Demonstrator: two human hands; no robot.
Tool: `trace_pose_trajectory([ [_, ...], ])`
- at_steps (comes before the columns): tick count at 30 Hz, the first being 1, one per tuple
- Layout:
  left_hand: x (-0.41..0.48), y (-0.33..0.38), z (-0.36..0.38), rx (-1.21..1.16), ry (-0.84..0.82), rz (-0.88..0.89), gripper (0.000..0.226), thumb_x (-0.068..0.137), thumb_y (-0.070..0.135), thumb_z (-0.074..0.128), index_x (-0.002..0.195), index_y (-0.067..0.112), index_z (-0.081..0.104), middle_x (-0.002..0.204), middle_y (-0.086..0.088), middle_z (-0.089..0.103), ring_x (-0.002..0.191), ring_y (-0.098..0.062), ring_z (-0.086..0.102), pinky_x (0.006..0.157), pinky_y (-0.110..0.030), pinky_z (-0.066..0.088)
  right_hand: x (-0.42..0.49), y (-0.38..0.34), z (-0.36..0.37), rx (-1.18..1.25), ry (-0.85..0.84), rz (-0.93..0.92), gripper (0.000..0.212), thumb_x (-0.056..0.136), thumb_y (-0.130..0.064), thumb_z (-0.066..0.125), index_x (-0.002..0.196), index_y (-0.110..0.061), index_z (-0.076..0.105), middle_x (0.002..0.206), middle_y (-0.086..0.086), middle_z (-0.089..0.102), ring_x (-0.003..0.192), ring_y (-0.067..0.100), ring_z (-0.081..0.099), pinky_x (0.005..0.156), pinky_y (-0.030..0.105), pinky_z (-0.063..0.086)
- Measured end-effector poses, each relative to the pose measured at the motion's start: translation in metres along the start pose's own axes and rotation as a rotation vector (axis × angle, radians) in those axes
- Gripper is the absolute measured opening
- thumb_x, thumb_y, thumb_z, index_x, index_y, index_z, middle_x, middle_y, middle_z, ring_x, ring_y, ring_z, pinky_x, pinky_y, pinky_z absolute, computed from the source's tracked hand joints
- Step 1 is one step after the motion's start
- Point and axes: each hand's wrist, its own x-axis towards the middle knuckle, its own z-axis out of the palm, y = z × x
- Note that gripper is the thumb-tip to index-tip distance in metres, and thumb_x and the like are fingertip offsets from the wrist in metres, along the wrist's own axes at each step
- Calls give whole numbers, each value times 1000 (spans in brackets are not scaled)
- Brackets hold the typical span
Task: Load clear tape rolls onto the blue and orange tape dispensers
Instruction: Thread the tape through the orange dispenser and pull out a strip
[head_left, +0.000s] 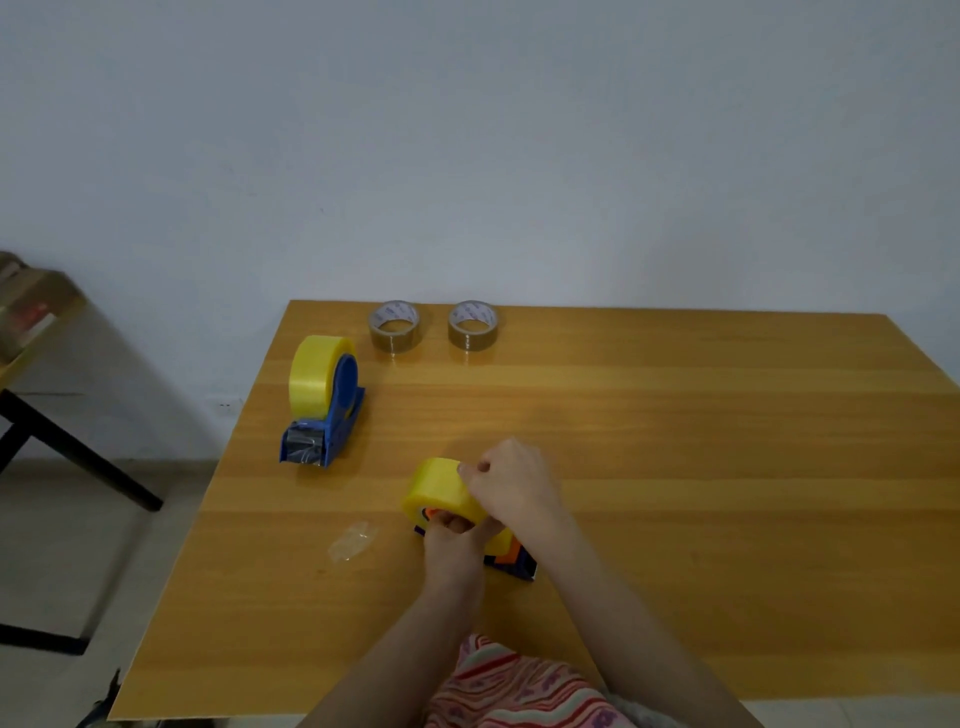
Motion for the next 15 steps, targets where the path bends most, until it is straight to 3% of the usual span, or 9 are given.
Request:
trace_pose_trajectory([
  [2,0,2,-4,-41,-66,-20,34,56,10,76,85,8,57,77,-5,56,75,-22,51,66,-34,39,0,1,-2,-25,-19,-47,52,95,-36,47,50,-13,37,51,1,36,45,14,34,41,26,25],
  [5,3,11,-12,-175,-162,-100,6,86,8,52,84,8,57,78,-6,53,73,-20,51,67,-32,38,1,4,-5,8,-47,-78,51,96,-37,46,58,-5,54,51,3,36,45,16,32,43,27,26],
  [7,6,17,-20,-255,-189,-173,19,92,17,43,93,6,59,85,-9,59,81,-24,55,74,-35,41,2,8,-6,46,-58,-74,49,95,-39,47,74,2,65,52,4,37,45,17,33,44,28,26],
  [9,9,21,-26,-334,-176,-237,39,93,37,41,107,5,58,99,-14,63,94,-29,58,82,-38,43,1,10,-8,53,-80,-86,46,95,-39,46,66,-5,57,52,3,34,46,17,31,43,26,22],
  [12,15,20,-28,-406,-125,-284,59,91,56,34,112,5,56,111,-18,61,102,-33,57,83,-42,46,-3,14,-11,60,-128,-99,47,97,-36,45,58,-12,37,52,2,30,47,18,29,45,25,17],
  [15,21,18,-28,-415,-78,-277,67,91,62,26,111,5,53,112,-19,59,101,-33,56,82,-43,45,-5,19,-11,125,-187,-82,45,97,-35,46,62,-7,44,56,5,37,52,20,37,49,25,26],
])
